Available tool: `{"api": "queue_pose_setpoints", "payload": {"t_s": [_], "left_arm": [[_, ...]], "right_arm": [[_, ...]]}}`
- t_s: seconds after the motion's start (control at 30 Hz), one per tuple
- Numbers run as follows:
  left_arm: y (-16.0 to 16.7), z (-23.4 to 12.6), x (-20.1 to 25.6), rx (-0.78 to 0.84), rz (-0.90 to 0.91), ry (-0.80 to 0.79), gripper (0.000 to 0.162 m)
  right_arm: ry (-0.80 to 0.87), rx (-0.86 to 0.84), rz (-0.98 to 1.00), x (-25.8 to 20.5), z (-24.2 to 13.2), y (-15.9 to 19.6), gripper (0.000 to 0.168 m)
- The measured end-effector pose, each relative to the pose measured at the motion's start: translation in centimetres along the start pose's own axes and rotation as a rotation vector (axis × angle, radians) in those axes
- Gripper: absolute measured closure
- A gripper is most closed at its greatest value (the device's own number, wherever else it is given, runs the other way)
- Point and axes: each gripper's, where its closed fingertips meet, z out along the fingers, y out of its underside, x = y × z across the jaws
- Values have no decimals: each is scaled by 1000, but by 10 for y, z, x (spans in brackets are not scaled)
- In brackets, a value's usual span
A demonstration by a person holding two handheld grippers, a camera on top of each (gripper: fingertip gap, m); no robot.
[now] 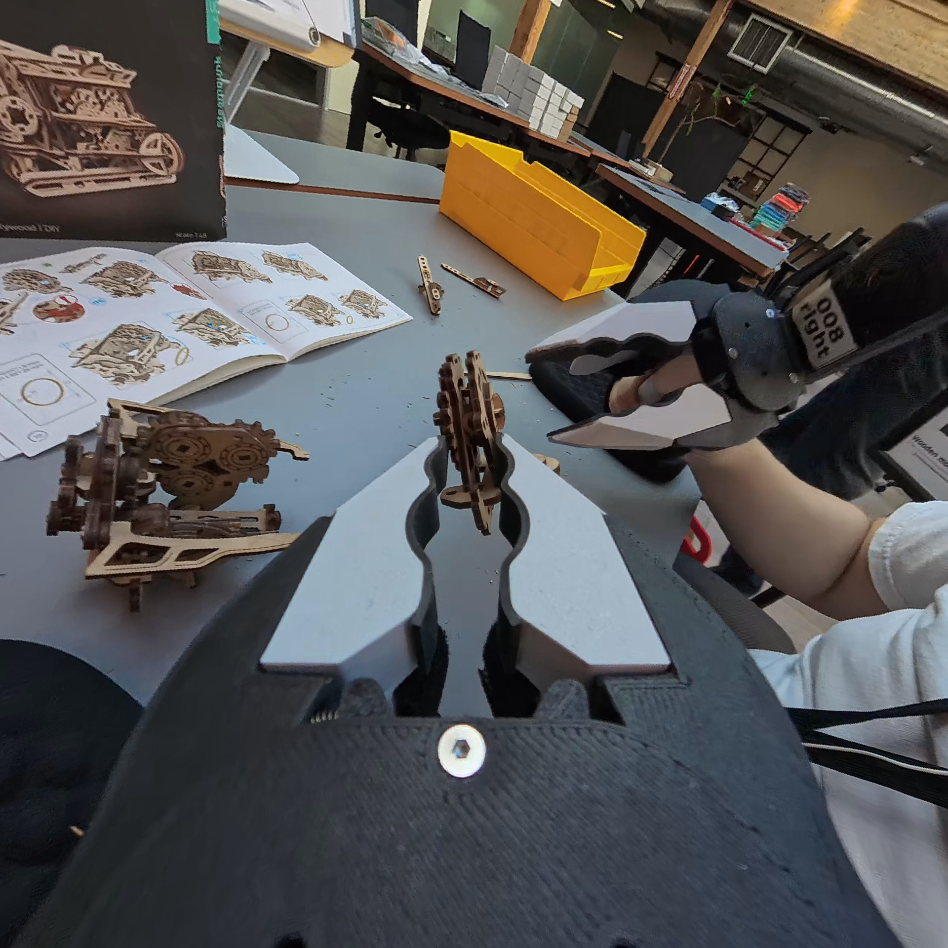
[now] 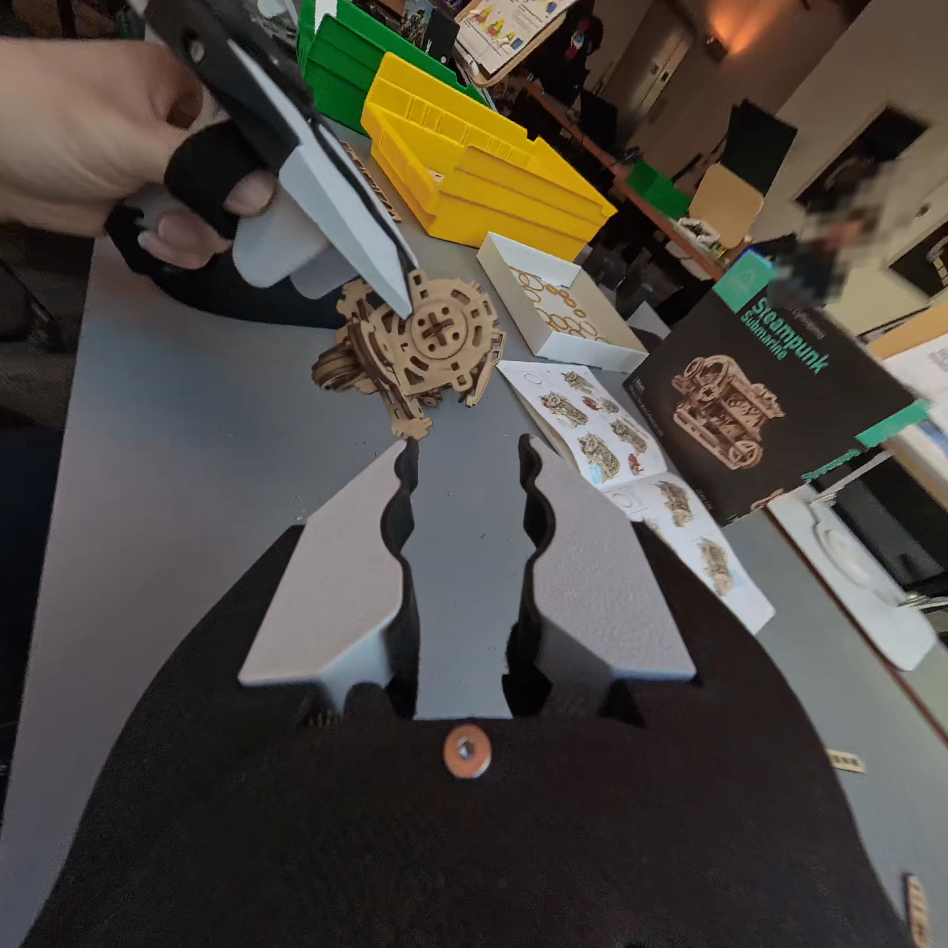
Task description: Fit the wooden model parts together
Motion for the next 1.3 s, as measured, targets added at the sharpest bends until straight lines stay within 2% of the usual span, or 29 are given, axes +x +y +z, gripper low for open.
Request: {"api": "queue_pose_setpoints", "payload": {"t_s": [0.03,0.13,0.3,0.47,0.57,0.73,0.83,0.93,1.0,1.13,1.3], "left_arm": [[1,0,-2,-1,22,-22,147],[2,-1,-5,-7,77,-69,147],[5,2,1,-10,148,-78,147],[4,3,14,0,271,-57,147],[3,2,19,1,324,-47,147],[4,3,32,6,391,12,147],[6,5,32,-5,411,3,147],[5,6,33,2,416,0,147],[6,6,35,2,425,7,147],[3,5,38,12,464,-1,147],[3,5,42,7,461,10,147]], "right_arm": [[-28,-2,81,0,1,-1,129],[-120,34,245,-3,4,-11,129],[-228,9,279,-10,15,-14,130],[-297,34,256,-3,19,-17,133],[-407,89,228,-7,11,-26,151],[-448,113,134,-6,6,-31,147],[-469,116,97,-8,3,-33,148],[-414,136,50,0,1,-38,149],[-472,163,35,-8,-6,-43,149],[-480,124,-5,-10,-5,-39,149],[-483,133,-85,-13,-9,-42,156]]}}
